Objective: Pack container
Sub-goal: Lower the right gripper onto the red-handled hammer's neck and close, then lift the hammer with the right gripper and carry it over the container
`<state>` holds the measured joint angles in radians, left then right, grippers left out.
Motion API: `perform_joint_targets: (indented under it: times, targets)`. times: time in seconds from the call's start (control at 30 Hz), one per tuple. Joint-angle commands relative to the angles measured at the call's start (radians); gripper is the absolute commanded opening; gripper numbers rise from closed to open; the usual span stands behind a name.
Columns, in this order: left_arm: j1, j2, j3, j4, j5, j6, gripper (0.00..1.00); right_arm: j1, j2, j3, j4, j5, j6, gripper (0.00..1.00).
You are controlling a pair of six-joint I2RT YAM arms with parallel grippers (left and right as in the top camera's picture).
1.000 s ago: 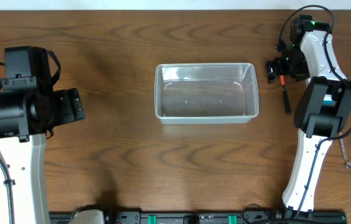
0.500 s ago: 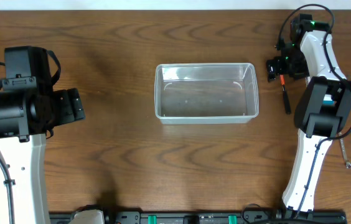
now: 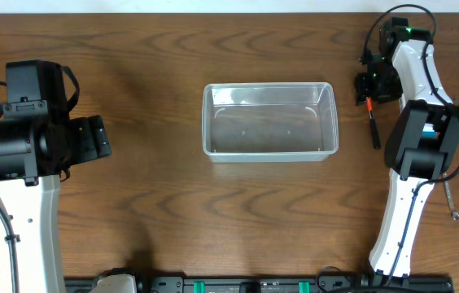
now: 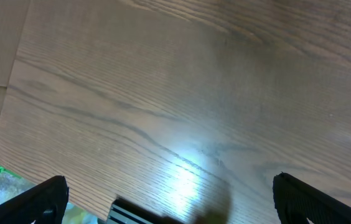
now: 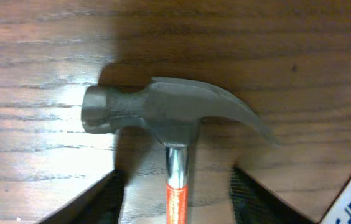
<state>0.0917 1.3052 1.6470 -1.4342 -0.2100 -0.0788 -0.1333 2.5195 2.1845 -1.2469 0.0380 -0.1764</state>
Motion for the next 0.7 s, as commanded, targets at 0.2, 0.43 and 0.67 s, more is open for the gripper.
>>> perform_joint_targets:
  times: [0.2, 0.43, 0.67]
  targets:
    - [0.005, 0.002, 0.005, -0.005, -0.008, -0.010, 0.98, -0.004, 0.019, -0.022, -0.007, 0.064, 0.004, 0.35]
    - [0.005, 0.002, 0.005, -0.005, -0.008, -0.010, 0.98, -0.004, 0.018, -0.022, -0.017, 0.064, 0.004, 0.20]
    - [0.005, 0.002, 0.005, -0.005, -0.008, -0.010, 0.98, -0.004, 0.018, -0.017, -0.025, 0.064, 0.004, 0.07]
